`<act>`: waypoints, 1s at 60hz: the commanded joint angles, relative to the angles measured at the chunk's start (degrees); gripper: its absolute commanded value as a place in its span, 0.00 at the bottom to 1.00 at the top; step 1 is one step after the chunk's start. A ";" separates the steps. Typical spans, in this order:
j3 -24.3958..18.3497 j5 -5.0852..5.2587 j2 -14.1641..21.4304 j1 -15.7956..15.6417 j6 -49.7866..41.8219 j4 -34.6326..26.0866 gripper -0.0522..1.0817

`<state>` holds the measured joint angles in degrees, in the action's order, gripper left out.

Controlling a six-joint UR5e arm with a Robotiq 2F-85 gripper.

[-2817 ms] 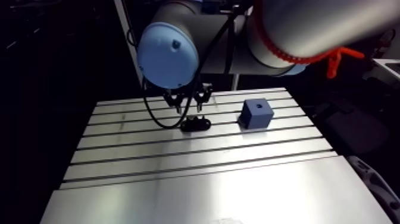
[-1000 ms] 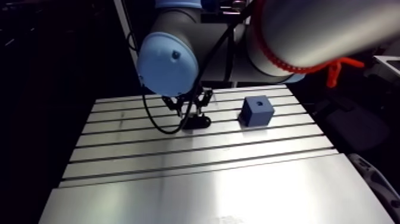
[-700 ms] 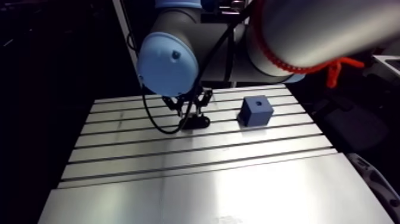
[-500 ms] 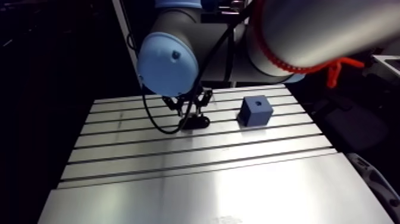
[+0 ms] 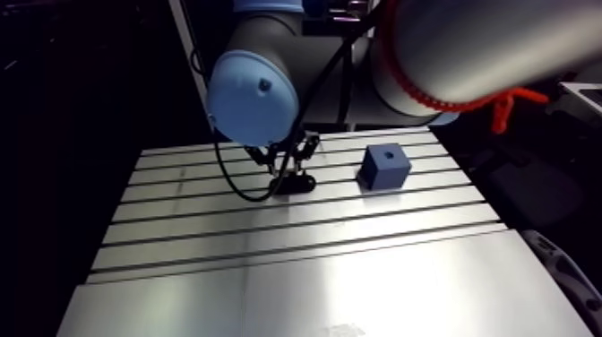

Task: Pick up the M10 bolt and insert it into the hex recess until seated.

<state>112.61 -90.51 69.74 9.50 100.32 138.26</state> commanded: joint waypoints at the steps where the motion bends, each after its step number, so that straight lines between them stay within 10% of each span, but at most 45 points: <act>1: 0.03 0.02 -0.26 0.07 0.01 0.05 0.48; 60: 0.11 0.11 -0.35 0.00 0.01 0.05 0.54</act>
<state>112.72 -90.40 69.39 9.50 100.37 138.31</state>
